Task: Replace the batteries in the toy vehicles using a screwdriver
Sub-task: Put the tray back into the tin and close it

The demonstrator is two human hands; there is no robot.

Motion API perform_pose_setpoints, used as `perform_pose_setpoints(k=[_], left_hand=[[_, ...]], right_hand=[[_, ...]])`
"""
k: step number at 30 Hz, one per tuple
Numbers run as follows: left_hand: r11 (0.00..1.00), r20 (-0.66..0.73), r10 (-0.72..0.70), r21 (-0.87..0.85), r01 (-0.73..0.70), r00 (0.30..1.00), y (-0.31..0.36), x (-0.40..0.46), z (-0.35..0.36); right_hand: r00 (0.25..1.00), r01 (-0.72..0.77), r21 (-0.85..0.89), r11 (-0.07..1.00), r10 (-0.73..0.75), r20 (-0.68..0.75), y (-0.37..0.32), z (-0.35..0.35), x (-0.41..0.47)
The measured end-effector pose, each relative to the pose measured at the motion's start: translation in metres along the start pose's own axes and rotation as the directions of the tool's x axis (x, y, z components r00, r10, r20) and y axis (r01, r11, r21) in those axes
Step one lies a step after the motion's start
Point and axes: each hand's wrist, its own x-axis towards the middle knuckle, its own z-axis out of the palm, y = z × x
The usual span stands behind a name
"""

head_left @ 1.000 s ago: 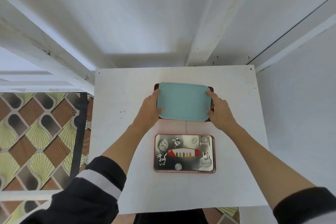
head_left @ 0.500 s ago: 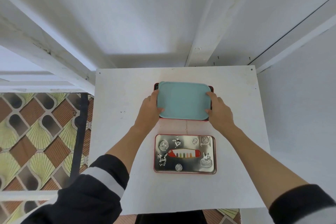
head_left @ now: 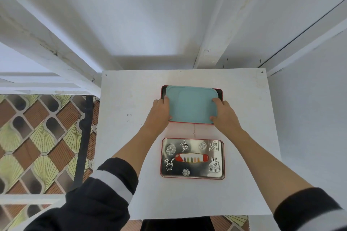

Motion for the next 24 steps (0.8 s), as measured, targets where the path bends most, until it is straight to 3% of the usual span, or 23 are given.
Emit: perform_pose_setpoints(k=[7, 13, 24], left_hand=[[0.997, 0.059, -0.008, 0.079, 0.004, 0.998, 0.003, 0.001, -0.005], [0.979, 0.16, -0.025, 0.201, -0.008, 0.987, 0.004, 0.008, -0.013], [0.999, 0.138, -0.032, 0.042, 0.027, 0.99, 0.006, 0.01, -0.018]], right_hand=[[0.998, -0.011, -0.053, 0.999, 0.014, 0.054, -0.001, 0.001, 0.002], [0.989, 0.021, -0.297, 0.955, 0.024, 0.147, -0.009, -0.011, 0.011], [0.995, 0.018, -0.269, 0.963, 0.009, 0.1, -0.004, -0.009, 0.01]])
